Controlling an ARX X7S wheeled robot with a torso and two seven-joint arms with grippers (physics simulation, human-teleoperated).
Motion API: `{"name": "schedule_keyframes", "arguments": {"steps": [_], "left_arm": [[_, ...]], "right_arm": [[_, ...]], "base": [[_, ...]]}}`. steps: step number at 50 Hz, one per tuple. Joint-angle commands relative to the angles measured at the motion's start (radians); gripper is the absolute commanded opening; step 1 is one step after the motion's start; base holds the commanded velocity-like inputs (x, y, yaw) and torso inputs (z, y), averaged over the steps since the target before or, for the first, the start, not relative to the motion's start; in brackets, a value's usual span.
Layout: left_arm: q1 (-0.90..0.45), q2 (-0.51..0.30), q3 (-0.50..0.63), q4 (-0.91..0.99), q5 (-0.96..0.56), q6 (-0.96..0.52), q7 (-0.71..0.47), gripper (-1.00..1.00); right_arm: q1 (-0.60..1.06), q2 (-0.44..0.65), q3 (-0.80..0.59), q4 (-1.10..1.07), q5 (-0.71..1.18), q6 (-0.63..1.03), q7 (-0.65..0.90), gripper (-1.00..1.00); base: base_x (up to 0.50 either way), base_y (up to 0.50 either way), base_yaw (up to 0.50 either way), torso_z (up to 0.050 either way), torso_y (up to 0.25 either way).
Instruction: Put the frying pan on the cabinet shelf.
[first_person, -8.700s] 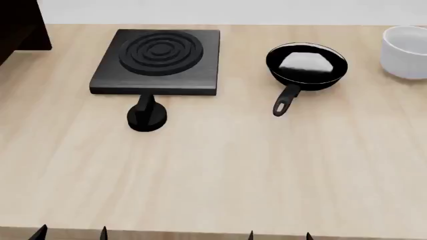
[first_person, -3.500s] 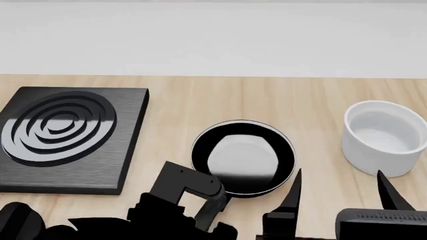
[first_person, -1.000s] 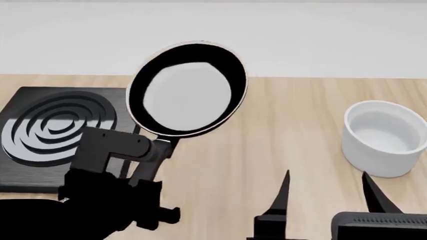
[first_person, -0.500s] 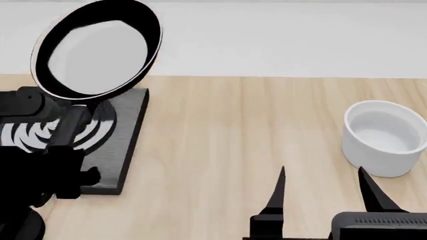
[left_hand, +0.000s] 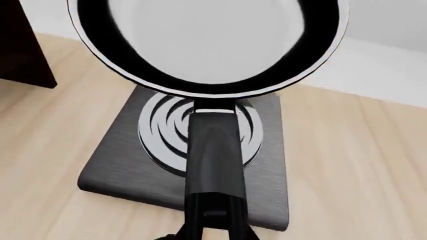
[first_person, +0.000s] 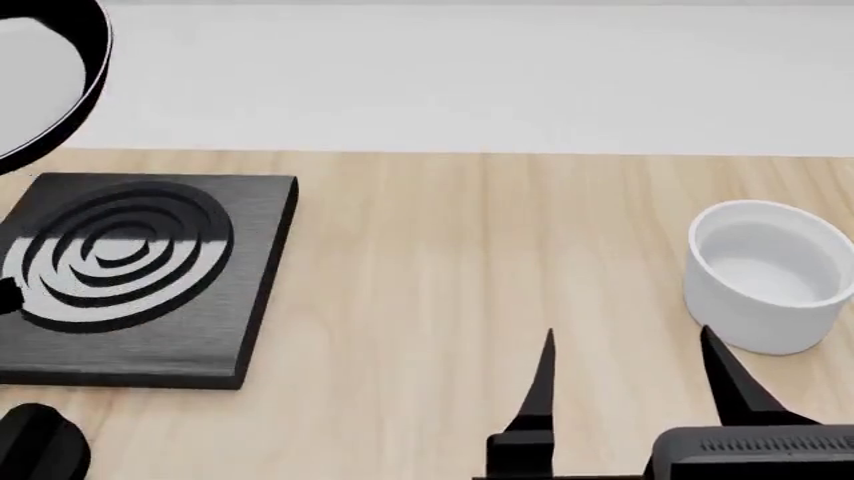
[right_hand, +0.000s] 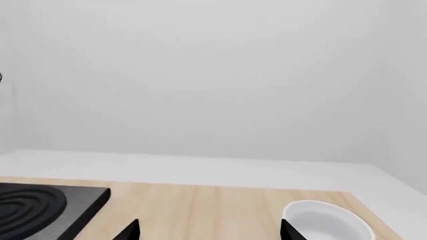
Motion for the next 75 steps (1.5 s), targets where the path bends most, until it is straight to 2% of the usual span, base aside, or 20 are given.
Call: {"name": "schedule_keyframes", "arguments": {"steps": [1, 14, 32, 41, 47, 55, 68, 75], "left_arm": [[-0.016, -0.051, -0.089, -0.037, 0.038, 0.039, 0.004, -1.0], [-0.027, -0.101, -0.116, -0.056, 0.031, 0.046, -0.017, -1.0], [0.058, -0.206, -0.204, -0.073, 0.014, 0.085, -0.017, -1.0], [-0.052, -0.206, -0.146, -0.191, 0.082, 0.046, 0.015, -1.0], [-0.127, -0.208, -0.128, -0.277, 0.096, 0.023, 0.023, -1.0], [-0.139, -0.195, -0.112, -0.345, 0.136, 0.035, 0.051, -1.0], [-0.387, -0.122, 0.008, -0.644, 0.257, -0.044, 0.136, -1.0], [-0.481, -0.066, 0.019, -0.839, 0.3, -0.002, 0.187, -1.0]], "right_arm": [[-0.017, -0.016, 0.018, 0.027, -0.023, -0.069, -0.035, 1.0], [-0.02, -0.01, 0.008, 0.029, -0.02, -0.075, -0.03, 1.0], [-0.034, -0.006, -0.015, 0.056, -0.017, -0.144, -0.061, 1.0], [-0.028, 0.006, -0.065, 0.047, -0.018, -0.136, -0.073, 1.0], [-0.044, -0.007, -0.04, 0.054, 0.031, -0.188, -0.111, 1.0], [-0.038, -0.007, -0.06, 0.036, 0.056, -0.182, -0.12, 1.0], [-0.026, 0.003, -0.095, 0.034, 0.049, -0.167, -0.112, 1.0], [-0.026, 0.004, -0.086, 0.028, 0.064, -0.164, -0.105, 1.0]], "base": [[0.0, 0.0, 0.0, 0.0, 0.0], [0.0, 0.0, 0.0, 0.002, 0.002], [0.0, 0.0, 0.0, 0.0, 0.002], [0.0, 0.0, 0.0, 0.0, 0.002], [0.0, 0.0, 0.0, 0.0, 0.002], [0.0, 0.0, 0.0, 0.001, 0.003], [0.0, 0.0, 0.0, 0.001, 0.002], [0.0, 0.0, 0.0, 0.0, 0.002]]}}
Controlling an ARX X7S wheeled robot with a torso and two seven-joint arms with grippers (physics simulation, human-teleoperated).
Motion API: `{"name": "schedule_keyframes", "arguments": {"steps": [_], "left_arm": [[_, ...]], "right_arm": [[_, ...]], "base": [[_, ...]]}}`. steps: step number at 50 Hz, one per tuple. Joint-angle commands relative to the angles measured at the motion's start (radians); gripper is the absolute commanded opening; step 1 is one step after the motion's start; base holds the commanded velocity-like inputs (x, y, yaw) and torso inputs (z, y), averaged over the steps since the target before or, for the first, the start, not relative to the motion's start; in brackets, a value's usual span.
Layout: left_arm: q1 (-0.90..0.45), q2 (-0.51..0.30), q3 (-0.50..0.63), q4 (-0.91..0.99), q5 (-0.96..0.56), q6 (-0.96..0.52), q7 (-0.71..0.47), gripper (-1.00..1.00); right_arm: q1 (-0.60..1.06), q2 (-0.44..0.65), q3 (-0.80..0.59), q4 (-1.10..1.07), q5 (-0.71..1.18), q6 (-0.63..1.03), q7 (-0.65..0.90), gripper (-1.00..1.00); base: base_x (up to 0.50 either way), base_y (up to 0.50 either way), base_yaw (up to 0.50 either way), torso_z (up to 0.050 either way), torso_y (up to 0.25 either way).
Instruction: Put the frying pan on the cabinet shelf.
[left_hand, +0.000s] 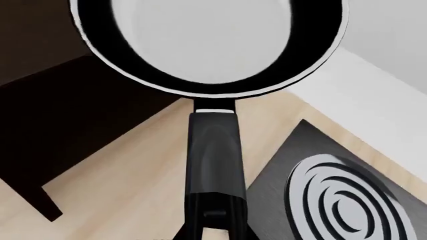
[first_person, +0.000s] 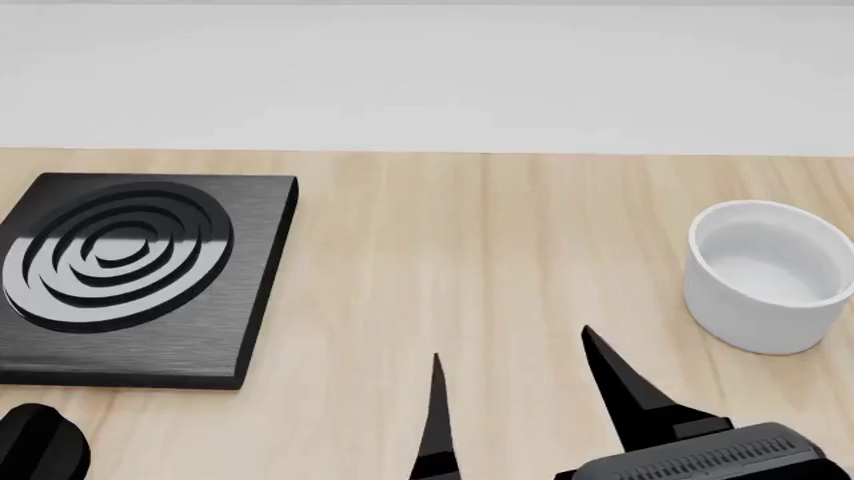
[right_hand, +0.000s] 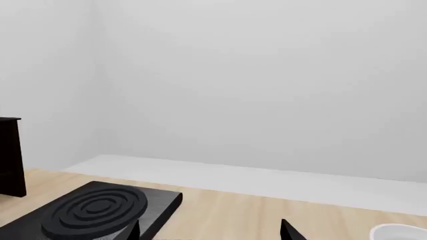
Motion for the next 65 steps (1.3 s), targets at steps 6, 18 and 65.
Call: {"name": "schedule_keyframes", "arguments": {"steps": [6, 18, 65], "left_arm": [[-0.329, 0.129, 0.094, -0.413, 0.226, 0.031, 0.186, -1.0], [-0.687, 0.268, 0.264, -0.899, 0.501, 0.133, 0.424, -1.0], [-0.596, 0.24, -0.394, -0.897, 1.241, 0.161, 0.465, -1.0]], "right_arm": [[0.001, -0.016, 0.008, 0.01, -0.015, -0.019, -0.013, 1.0], [0.0, -0.008, 0.002, 0.013, -0.008, -0.014, -0.007, 1.0], [-0.014, 0.006, -0.054, 0.07, -0.038, -0.06, 0.0, 1.0]], "base": [[0.0, 0.0, 0.0, 0.0, 0.002], [0.0, 0.0, 0.0, 0.001, 0.003], [0.0, 0.0, 0.0, 0.0, 0.001]]}}
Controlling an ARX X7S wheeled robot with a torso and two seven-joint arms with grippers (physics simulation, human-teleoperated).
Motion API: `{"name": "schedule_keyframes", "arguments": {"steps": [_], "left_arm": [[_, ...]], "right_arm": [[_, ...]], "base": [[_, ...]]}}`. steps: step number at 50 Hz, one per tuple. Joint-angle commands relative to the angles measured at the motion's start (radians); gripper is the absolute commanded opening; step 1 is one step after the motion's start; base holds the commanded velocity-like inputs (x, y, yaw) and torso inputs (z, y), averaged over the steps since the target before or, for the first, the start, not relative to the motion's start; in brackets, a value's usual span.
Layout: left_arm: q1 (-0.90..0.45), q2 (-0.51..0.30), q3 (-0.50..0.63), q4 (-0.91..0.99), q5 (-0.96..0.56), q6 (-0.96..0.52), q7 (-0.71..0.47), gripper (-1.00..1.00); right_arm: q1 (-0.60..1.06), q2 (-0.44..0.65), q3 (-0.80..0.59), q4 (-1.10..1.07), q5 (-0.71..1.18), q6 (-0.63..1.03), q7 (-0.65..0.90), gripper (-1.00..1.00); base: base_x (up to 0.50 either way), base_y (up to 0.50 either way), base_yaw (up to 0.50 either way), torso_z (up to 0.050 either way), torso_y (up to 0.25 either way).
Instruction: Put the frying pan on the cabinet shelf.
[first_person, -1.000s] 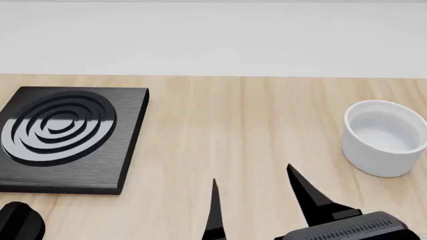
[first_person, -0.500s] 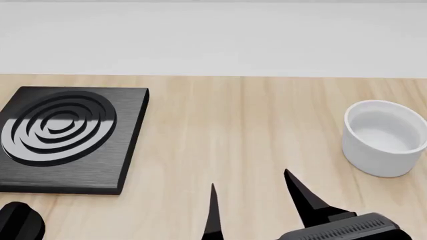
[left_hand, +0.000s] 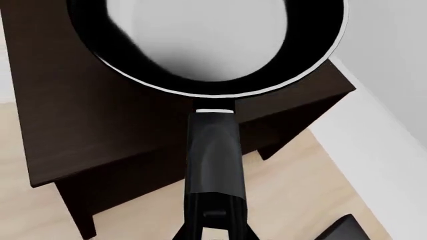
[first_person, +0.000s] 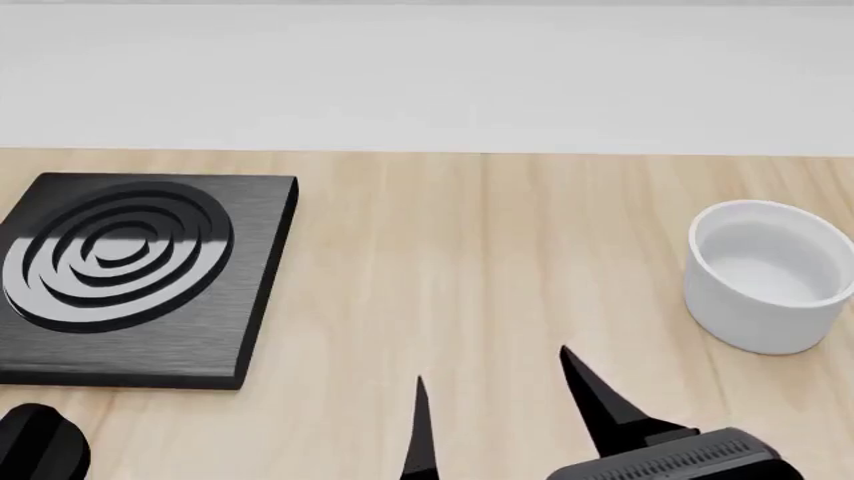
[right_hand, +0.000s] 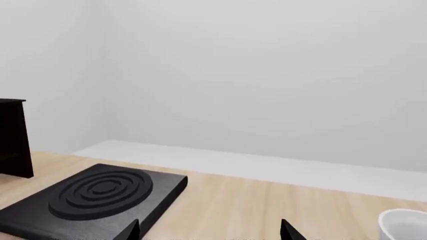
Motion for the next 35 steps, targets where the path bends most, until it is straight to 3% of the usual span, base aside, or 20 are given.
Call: {"name": "schedule_keyframes", "arguments": {"steps": [1, 35], "left_arm": [[0.025, 0.013, -0.112, 0.004, 0.104, 0.021, 0.013, -1.0], [0.149, 0.015, -0.277, 0.023, 0.205, 0.013, -0.009, -1.0]], "right_arm": [[-0.004, -0.019, 0.011, 0.024, -0.028, -0.03, -0.019, 1.0], [-0.034, -0.008, -0.017, 0.025, -0.033, -0.057, -0.011, 1.0]], "base": [[0.0, 0.0, 0.0, 0.0, 0.0], [0.0, 0.0, 0.0, 0.0, 0.001]]}}
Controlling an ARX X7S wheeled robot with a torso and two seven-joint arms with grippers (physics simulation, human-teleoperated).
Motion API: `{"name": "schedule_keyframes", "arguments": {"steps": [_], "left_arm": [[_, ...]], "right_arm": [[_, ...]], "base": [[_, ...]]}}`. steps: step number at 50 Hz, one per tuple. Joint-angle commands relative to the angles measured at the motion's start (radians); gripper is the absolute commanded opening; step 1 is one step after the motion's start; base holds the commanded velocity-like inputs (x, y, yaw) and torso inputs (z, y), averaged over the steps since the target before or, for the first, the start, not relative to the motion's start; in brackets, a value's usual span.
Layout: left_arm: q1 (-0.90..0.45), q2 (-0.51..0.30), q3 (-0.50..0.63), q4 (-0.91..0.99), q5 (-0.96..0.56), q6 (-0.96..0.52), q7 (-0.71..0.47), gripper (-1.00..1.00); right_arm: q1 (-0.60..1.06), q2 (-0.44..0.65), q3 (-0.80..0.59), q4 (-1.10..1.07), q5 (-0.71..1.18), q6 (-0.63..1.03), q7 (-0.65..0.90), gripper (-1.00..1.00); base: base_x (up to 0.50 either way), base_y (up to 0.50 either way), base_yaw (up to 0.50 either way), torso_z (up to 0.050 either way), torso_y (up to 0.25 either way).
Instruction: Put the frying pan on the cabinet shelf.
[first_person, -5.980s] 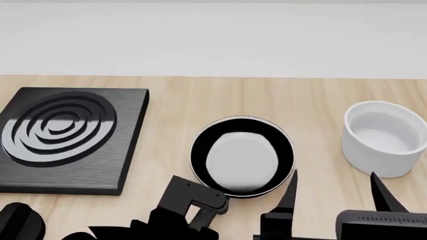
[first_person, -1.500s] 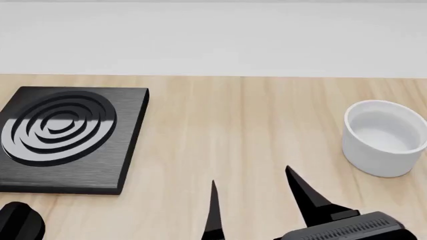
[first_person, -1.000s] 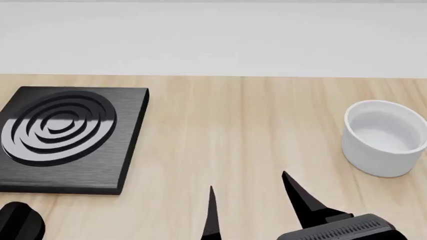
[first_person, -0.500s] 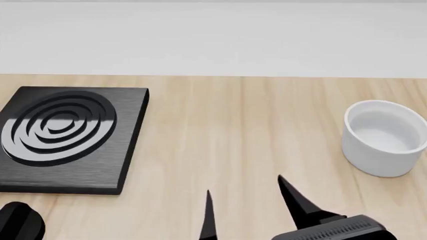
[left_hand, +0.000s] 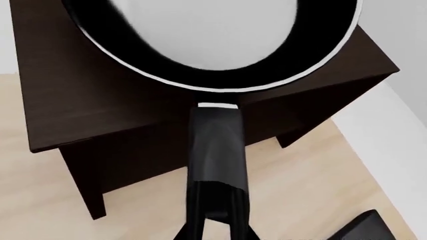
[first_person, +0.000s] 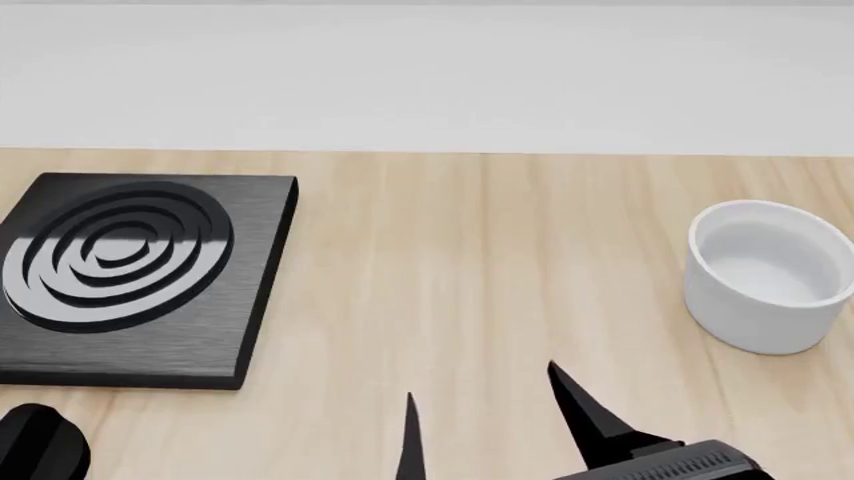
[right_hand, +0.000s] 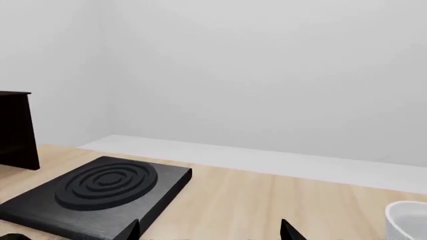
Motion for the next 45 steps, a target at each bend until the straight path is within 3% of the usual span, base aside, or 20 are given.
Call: {"name": "schedule_keyframes", "arguments": {"steps": [1, 10, 11, 39, 45], "left_arm": [[0.044, 0.014, -0.061, 0.023, 0.068, -0.013, -0.003, -1.0], [-0.014, 0.032, -0.049, 0.0, 0.124, -0.013, 0.007, -1.0], [-0.018, 0.032, -0.065, 0.0, 0.12, -0.004, 0.001, 1.0], [-0.068, 0.068, -0.117, -0.001, 0.232, -0.012, 0.077, 1.0], [-0.12, 0.102, -0.071, -0.001, 0.287, -0.042, 0.121, 1.0]], "right_arm": [[-0.012, -0.017, 0.018, 0.004, -0.021, -0.025, -0.015, 1.0], [-0.021, -0.014, 0.013, 0.002, -0.022, -0.033, -0.012, 1.0], [-0.025, -0.013, 0.012, 0.0, -0.023, -0.034, -0.012, 1.0], [-0.017, 0.0, 0.009, -0.003, -0.008, -0.033, -0.001, 1.0], [-0.02, 0.002, 0.002, -0.003, -0.011, -0.036, 0.0, 1.0]], "base": [[0.0, 0.0, 0.0, 0.0, 0.0], [0.0, 0.0, 0.0, 0.0, 0.0], [0.0, 0.0, 0.0, 0.0, 0.0], [0.0, 0.0, 0.0, 0.0, 0.0], [0.0, 0.0, 0.0, 0.0, 0.0]]}}
